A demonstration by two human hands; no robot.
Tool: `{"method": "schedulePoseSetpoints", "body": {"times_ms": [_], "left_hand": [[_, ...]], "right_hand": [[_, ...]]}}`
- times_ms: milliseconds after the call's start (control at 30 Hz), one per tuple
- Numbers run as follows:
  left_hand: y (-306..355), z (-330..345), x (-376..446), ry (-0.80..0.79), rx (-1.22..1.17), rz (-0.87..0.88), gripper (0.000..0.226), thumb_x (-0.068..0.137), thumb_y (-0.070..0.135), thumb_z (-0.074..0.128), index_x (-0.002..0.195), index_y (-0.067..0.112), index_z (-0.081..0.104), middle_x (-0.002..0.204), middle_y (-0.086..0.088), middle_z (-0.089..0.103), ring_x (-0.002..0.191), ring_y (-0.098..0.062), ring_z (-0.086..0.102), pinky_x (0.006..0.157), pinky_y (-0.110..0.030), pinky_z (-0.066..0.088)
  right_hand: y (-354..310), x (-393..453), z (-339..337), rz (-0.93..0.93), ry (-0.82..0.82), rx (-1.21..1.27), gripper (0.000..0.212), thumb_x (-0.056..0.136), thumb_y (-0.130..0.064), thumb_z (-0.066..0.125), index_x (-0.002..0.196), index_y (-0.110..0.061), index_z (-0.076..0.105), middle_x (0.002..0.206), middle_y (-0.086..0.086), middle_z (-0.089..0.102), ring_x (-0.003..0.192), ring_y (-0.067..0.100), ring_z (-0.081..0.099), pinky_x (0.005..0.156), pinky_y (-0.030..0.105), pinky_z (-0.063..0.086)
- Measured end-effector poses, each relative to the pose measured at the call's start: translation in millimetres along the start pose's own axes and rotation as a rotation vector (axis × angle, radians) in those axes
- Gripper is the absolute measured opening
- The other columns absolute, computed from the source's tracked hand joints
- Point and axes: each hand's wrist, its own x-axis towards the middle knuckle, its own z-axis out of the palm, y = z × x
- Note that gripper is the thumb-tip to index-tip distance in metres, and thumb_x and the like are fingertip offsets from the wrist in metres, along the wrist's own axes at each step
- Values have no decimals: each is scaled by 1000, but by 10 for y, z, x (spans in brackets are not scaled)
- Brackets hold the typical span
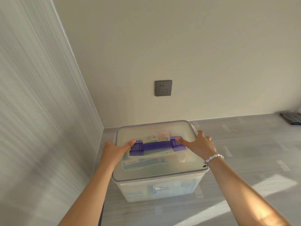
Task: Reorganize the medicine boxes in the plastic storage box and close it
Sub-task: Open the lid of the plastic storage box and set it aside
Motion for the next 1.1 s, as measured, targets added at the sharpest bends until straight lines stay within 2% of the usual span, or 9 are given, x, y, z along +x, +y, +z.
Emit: {"method": "schedulePoseSetpoints", "body": {"times_ms": [200, 300, 400, 533, 600, 700, 800, 967, 1100], "left_hand": [[35, 64, 25, 222, 384, 447, 78, 79, 63, 53, 138, 15, 36, 141, -12, 38, 132, -29, 33, 107, -44, 28], [203, 209, 159, 145, 558, 629, 61, 92, 52, 37, 142, 18, 35, 151, -8, 32, 140, -25, 26, 115, -45, 10], [436, 415, 295, 12, 598, 702, 52, 96, 46, 31, 138, 18, 42, 145, -7, 43, 135, -24, 35, 115, -42, 13], [684, 536, 506, -32, 655, 706, 51, 96, 50, 26, 105, 17, 64, 106, -6, 70, 97, -25, 61, 89, -36, 39], [785, 540, 608, -142, 685, 644, 57, 93, 59, 20, 86, 21, 63, 90, -2, 70, 86, -24, 61, 67, -32, 38], [920, 547, 756, -305, 802, 571, 63, 84, 72, 17, 68, 25, 56, 75, -1, 62, 78, -23, 60, 60, -30, 36], [984, 593, 878, -421, 819, 457, 85, 74, 83, 18, 97, 17, 66, 99, -10, 68, 85, -25, 61, 64, -32, 39], [1019, 634, 963, -491, 819, 341, 114, 57, 95, 19, 131, 14, 50, 134, -10, 55, 114, -28, 55, 85, -35, 42], [990, 641, 978, -333, 809, 511, 113, 48, 99, 14, 112, 14, 52, 86, 3, 58, 77, -17, 57, 55, -29, 37]], "right_hand": [[-62, 0, 50, -179, 147, -156, 107, 60, -84, 44, 136, -10, 32, 136, 12, 39, 126, 31, 36, 102, 41, 32], [-154, 94, 72, -300, 200, -197, 98, 71, -78, 39, 140, -9, 27, 145, 9, 33, 134, 28, 27, 108, 41, 24], [-319, 244, 115, -456, 159, -307, 79, 83, -68, 32, 144, -19, 24, 153, 4, 26, 142, 22, 17, 114, 42, 13], [-624, 470, 202, -597, 90, -337, 52, 92, -53, 32, 131, -21, 46, 137, 1, 51, 130, 20, 39, 109, 38, 19], [-772, 595, 202, -615, 28, -400, 49, 94, -50, 28, 117, -20, 57, 120, 3, 64, 113, 23, 54, 98, 38, 31], [-956, 775, 190, -564, -128, -475, 63, 93, -55, 19, 98, -14, 65, 100, 7, 69, 97, 27, 62, 77, 35, 38], [-1054, 920, 225, -535, -203, -544, 76, 90, -62, 12, 99, -14, 69, 98, 7, 70, 95, 25, 63, 76, 34, 41], [-1037, 1010, 279, -576, -183, -559, 74, 88, -65, 12, 77, -11, 62, 87, 9, 69, 87, 26, 63, 75, 35, 42], [-1015, 1027, 306, -651, -23, -549, 67, 90, -60, 20, 107, -4, 54, 112, 16, 62, 105, 31, 55, 89, 40, 37]]}}
